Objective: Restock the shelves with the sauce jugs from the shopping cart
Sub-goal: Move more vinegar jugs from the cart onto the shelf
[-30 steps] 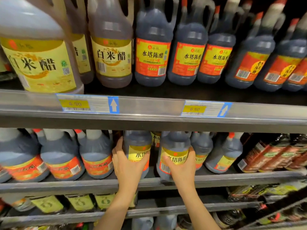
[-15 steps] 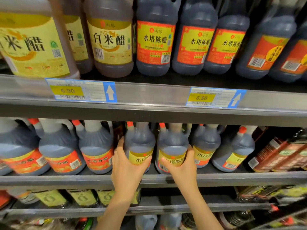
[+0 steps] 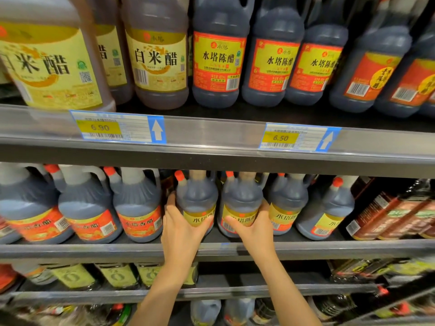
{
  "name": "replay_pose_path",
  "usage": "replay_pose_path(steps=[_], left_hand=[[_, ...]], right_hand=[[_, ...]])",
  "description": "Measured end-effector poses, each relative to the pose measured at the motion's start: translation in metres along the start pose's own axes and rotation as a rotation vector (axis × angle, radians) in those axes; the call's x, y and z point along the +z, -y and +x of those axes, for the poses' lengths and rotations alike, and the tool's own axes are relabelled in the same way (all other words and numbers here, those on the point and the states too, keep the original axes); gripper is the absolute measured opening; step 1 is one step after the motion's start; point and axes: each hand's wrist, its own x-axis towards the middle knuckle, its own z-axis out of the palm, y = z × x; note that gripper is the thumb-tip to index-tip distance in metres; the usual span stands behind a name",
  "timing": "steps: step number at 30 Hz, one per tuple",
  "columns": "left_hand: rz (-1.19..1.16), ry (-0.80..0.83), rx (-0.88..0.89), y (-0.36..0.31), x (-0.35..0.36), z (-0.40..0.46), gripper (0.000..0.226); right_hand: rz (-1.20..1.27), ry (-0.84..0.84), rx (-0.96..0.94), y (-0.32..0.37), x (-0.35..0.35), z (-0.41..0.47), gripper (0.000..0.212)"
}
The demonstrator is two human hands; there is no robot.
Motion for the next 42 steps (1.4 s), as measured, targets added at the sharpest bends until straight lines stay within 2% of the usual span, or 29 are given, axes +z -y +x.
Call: replay_pose_path(steps=[6, 9, 11, 13, 16, 18, 21, 27, 31, 36, 42], left_hand=[[0.064, 0.031, 0.050, 0.000, -0.001, -0.001, 0.098], [0.283, 0.100, 0.155, -0.001, -0.013, -0.006, 0.096], [0.422, 0.129, 0.217, -0.002, -0.030, -0.010, 0.085], [0.575, 0.120, 0.367, -0.003, -0.048, -0.016, 0.068], [0.723, 0.069, 0.502, -0.013, -0.078, -0.027, 0.040], [0.765, 0.058, 0.533, -0.028, -0.103, -0.039, 0.034], [0.807, 0.032, 0.556, -0.052, -0.143, -0.065, 0.034], [0.889, -0.068, 0.529, -0.075, -0.233, -0.111, 0.032], [0.981, -0.151, 0.455, -0.074, -0.303, -0.133, 0.040], [1.086, -0.285, 0.309, -0.046, -0.402, -0.158, 0.039], [1.194, -0.416, 0.096, 0.014, -0.533, -0.197, 0.039]], right_hand=[[-0.019, 0.051, 0.033, 0.002, -0.002, -0.002, 0.084], [-0.155, 0.052, 0.060, 0.006, -0.010, -0.012, 0.087], [-0.295, 0.007, 0.050, 0.014, -0.020, -0.023, 0.076], [-0.436, -0.020, -0.009, 0.029, -0.033, -0.038, 0.063], [-0.636, 0.021, -0.179, 0.057, -0.053, -0.059, 0.043], [-0.775, 0.071, -0.285, 0.079, -0.065, -0.072, 0.032], [-0.904, 0.143, -0.374, 0.118, -0.079, -0.099, 0.029], [-0.979, 0.194, -0.559, 0.198, -0.084, -0.157, 0.040], [-0.907, 0.282, -0.629, 0.252, -0.064, -0.194, 0.036], [-0.765, 0.414, -0.810, 0.303, -0.001, -0.240, 0.039], [-0.598, 0.587, -0.971, 0.371, 0.108, -0.321, 0.043]])
